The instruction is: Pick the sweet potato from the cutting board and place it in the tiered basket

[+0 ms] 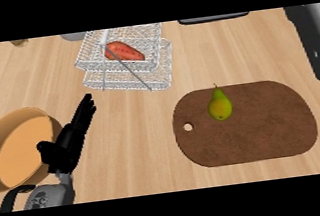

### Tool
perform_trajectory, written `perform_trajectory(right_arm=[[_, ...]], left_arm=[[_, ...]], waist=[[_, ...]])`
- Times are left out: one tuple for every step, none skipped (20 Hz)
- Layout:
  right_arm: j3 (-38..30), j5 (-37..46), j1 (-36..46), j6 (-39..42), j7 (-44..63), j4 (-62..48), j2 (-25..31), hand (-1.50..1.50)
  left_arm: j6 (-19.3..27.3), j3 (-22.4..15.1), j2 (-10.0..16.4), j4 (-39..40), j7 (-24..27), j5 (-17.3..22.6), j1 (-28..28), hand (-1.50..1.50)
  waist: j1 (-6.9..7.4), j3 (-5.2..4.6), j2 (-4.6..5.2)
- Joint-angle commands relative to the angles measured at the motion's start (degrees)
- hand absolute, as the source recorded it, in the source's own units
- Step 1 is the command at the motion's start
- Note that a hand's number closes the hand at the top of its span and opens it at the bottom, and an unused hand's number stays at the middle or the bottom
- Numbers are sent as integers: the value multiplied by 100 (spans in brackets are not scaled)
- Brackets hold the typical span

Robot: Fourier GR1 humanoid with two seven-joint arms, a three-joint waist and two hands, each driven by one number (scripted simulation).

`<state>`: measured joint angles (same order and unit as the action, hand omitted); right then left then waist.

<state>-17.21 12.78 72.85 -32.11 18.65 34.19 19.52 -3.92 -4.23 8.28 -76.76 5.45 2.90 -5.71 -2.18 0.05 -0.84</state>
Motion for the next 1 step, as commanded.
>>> perform_trajectory(right_arm=[[98,-189,-686,864,389,956,509,-150]], left_arm=[[-180,183,229,-228,-128,182,170,0]], waist=[[-68,-3,-52]])
